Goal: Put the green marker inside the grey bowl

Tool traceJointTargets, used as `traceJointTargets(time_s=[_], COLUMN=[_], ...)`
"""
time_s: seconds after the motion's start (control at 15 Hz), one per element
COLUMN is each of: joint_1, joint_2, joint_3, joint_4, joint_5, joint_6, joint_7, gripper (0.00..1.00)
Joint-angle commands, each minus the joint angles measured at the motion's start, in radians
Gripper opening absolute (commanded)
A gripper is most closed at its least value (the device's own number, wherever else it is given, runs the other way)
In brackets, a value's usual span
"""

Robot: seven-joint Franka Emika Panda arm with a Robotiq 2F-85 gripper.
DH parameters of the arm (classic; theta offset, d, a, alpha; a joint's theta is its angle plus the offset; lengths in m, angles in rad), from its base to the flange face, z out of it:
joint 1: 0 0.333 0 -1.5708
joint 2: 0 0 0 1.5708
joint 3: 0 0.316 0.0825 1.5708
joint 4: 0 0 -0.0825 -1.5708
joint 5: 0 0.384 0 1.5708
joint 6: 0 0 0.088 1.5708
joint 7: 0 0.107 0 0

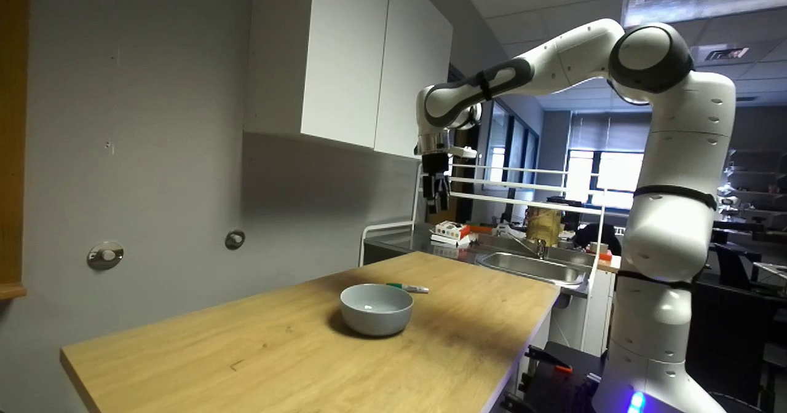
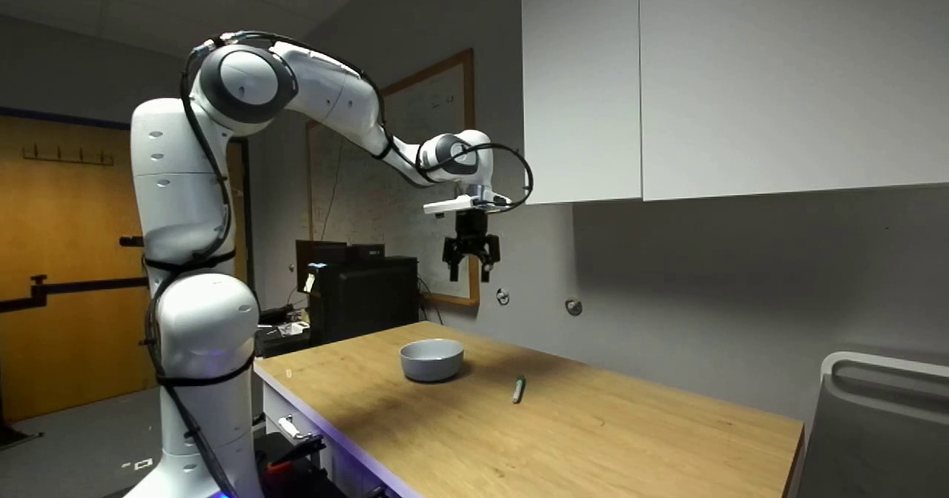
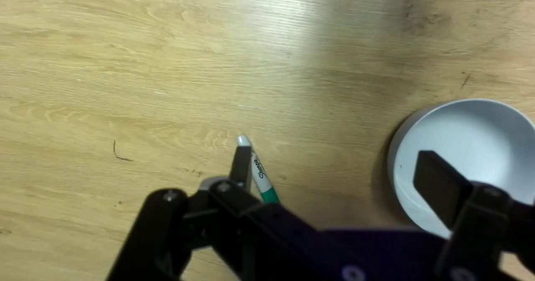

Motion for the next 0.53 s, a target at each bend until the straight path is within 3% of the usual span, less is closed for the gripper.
traceJointTargets(time_s=[0.0, 0.27, 0.47], joint_1=[-0.039, -0.095, -0.126], joint_2=[0.147, 0.302, 0.404], joint_3=[-0.036, -0.047, -0.035], joint_4=[0.136, 0.258, 0.350], joint_5=[0.056, 0.111, 0.170], joint_6=[-0.038, -0.077, -0.091], joint_7=[-0.152, -0.259, -0.229], gripper=[1.00, 1.00, 1.00])
